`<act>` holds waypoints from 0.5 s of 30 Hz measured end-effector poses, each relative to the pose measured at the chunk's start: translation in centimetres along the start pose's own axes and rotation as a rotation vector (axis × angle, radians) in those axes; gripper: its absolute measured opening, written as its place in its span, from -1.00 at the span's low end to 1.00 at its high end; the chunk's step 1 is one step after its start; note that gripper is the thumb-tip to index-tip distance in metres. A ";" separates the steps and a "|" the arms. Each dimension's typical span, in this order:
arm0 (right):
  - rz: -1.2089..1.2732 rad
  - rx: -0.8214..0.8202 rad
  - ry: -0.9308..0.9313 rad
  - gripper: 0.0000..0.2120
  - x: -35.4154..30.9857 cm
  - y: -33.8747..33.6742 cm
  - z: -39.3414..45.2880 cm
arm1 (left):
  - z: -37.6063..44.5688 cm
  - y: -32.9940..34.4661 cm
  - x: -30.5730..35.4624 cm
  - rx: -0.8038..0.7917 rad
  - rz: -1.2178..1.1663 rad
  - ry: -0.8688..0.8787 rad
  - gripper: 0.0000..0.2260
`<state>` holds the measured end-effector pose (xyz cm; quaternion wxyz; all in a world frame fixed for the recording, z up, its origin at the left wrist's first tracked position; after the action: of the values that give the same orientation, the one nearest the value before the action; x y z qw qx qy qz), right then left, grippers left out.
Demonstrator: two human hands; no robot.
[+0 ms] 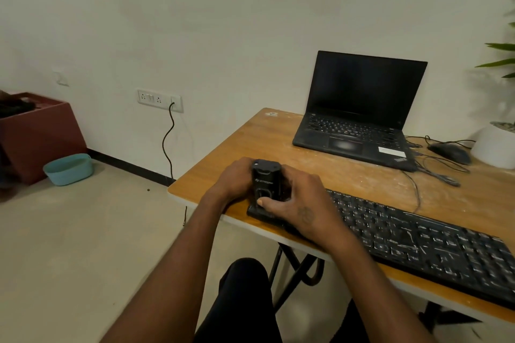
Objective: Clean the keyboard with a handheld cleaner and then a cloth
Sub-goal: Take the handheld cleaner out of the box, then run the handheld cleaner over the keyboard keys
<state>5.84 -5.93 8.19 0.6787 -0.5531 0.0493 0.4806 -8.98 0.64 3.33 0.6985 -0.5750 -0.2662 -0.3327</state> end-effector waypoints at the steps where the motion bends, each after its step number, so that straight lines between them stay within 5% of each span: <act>1: 0.009 0.003 -0.007 -0.54 -0.2 0.3 0.2 | 0.0 -0.1 -0.1 0.005 -0.011 -0.001 -0.85; 4: 0.030 0.001 -0.001 -0.53 0.2 -0.1 0.1 | 0.5 0.1 -0.5 -0.010 -0.023 0.016 -0.70; 15: 0.035 0.025 0.046 -0.52 1.7 -1.8 -0.2 | 1.4 0.8 -1.3 -0.065 -0.063 0.007 -0.80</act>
<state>8.13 -4.92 8.36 0.6756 -0.5545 0.0804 0.4792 -9.15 2.30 2.13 0.6695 -0.5874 -0.2708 -0.3653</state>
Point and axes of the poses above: each hand's wrist, its own z-axis towards the middle knuckle, its own y-axis out of the palm, x = y × z, the point moved 8 cm from there along z, towards the middle knuckle, and after that the axes turned 4 degrees about -z, right-handed, at the moved point
